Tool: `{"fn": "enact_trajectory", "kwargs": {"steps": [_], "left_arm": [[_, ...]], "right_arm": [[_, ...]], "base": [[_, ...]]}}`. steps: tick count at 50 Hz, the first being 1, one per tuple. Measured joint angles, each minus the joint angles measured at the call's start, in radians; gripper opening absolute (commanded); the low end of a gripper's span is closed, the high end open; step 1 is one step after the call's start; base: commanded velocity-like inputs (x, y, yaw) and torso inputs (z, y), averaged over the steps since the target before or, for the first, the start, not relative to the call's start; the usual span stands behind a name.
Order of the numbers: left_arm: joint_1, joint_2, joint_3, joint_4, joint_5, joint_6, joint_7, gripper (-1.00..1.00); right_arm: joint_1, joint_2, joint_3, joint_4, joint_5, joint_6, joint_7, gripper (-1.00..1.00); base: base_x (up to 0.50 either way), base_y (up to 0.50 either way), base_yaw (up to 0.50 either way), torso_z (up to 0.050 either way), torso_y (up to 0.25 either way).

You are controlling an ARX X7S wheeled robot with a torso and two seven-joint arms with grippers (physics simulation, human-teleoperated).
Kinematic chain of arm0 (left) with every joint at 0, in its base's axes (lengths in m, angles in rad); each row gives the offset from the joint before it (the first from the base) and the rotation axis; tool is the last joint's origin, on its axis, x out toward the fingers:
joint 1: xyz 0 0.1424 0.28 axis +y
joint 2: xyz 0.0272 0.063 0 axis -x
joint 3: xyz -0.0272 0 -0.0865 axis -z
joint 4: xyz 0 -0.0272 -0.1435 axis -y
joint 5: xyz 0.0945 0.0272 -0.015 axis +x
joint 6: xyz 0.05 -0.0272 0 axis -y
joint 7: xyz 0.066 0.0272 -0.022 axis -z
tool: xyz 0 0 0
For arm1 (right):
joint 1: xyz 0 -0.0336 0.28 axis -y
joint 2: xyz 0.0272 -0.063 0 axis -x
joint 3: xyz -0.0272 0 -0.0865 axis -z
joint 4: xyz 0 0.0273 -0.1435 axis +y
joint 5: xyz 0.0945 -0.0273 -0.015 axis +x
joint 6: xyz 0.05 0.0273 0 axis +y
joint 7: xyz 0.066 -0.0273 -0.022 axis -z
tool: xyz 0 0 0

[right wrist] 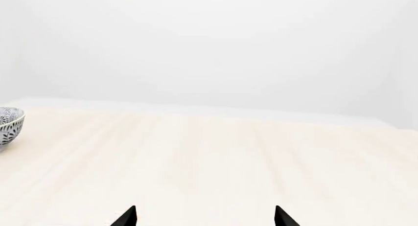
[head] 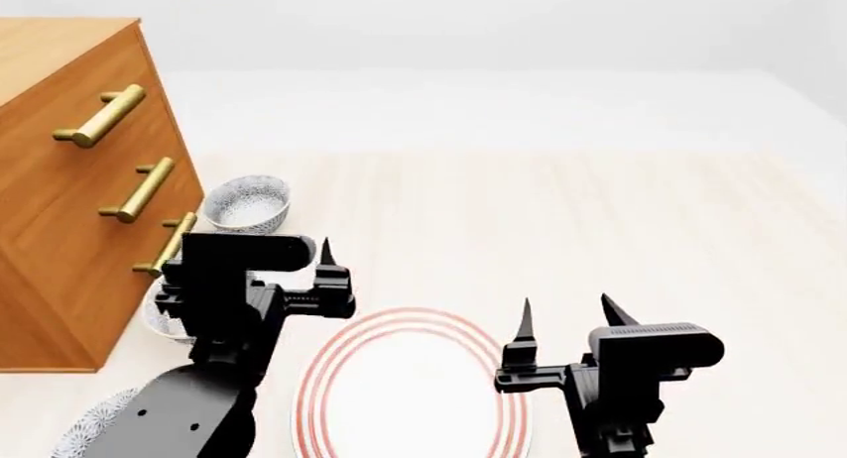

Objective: Put the bowl in the middle on the plate.

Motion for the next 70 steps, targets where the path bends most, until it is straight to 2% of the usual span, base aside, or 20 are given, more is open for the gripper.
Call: {"fn": "enact_trajectory", "kwargs": {"steps": [11, 30, 51, 70], "left_arm": [[-0.238, -0.009, -0.018, -0.092, -0.053, -0.254, 0.005, 1.0], [-0.503, -0.045, 0.062, -0.369, -0.039, -0.382, 0.014, 1.0], [-0.682, -0.043, 0.112, -0.764, -0.019, -0.407, 0.039, 1.0], [-0.732, -0.054, 0.164, -0.989, 0.013, -0.357, 0.045, 1.0]], "right_arm": [[0.004, 0.005, -0.007, 0.009, 0.011, -0.006, 0.0, 1.0], [0.008, 0.009, -0.017, 0.035, 0.03, -0.025, 0.001, 1.0], [0.007, 0.016, -0.022, 0.058, 0.047, -0.041, 0.008, 1.0], [0.012, 0.019, -0.024, 0.085, 0.067, -0.054, 0.013, 1.0]], "base": [[0.0, 0.0, 0.0, 0.0, 0.0], [0.0, 0.0, 0.0, 0.0, 0.0], [0.0, 0.0, 0.0, 0.0, 0.0], [0.0, 0.0, 0.0, 0.0, 0.0]]}}
